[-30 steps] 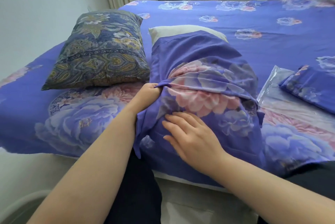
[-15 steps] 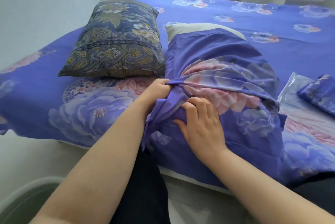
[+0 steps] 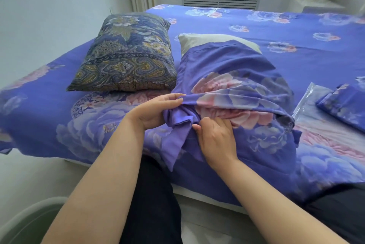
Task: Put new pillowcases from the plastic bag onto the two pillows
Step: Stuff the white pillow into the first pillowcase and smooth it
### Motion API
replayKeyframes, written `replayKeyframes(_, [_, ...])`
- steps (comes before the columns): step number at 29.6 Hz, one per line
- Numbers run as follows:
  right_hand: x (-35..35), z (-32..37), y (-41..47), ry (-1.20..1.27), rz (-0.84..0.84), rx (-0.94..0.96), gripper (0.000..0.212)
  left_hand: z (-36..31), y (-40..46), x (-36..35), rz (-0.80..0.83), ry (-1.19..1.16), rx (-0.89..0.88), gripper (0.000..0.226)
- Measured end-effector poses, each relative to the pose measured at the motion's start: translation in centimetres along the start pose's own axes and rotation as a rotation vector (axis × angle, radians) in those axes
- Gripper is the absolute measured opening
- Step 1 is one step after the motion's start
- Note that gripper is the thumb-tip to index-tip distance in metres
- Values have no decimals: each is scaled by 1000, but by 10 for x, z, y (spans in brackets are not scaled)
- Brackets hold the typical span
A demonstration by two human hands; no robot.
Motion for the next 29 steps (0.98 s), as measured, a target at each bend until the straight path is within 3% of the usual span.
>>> replayKeyframes(5, [11, 3, 20, -26, 119, 26, 48, 11, 13, -11, -358, 151, -27, 33])
replayKeyframes(9, [23, -1, 36, 25, 306, -16, 56, -6, 35, -18, -549, 288, -269, 34])
replayKeyframes(12, [42, -13, 40, 153, 247, 64, 63, -26, 46, -17, -675, 583, -516, 36])
replayKeyframes(14, [59, -23, 36, 211, 210, 162, 68, -27, 50, -16, -650, 951, -621, 28])
replayKeyframes(16, [69, -33, 27, 243, 241, 218, 70, -14, 55, -14, -617, 1209, -618, 24])
replayKeyframes(19, [78, -41, 17, 313, 315, 206, 69, -4, 58, -18, -631, 1376, -691, 33])
replayKeyframes(23, [81, -48, 24, 424, 333, 209, 50, -30, 73, -28, -667, 1478, -871, 34])
replayKeyframes(26, [77, -47, 24, 436, 388, 229, 50, -25, 86, -25, -634, 1552, -756, 35])
replayKeyframes(29, [68, -41, 12, 371, 535, 242, 46, 1, 92, -6, -540, 1606, -343, 41])
Point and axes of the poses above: each hand's wrist, its own y-axis towards the middle knuckle, its own x-axis out of the back of the hand, z = x × y, the point moved 2 cm from there along y, towards the middle knuckle, and after that the axes turned 10 degrees about -y, right-handed, at the moved point
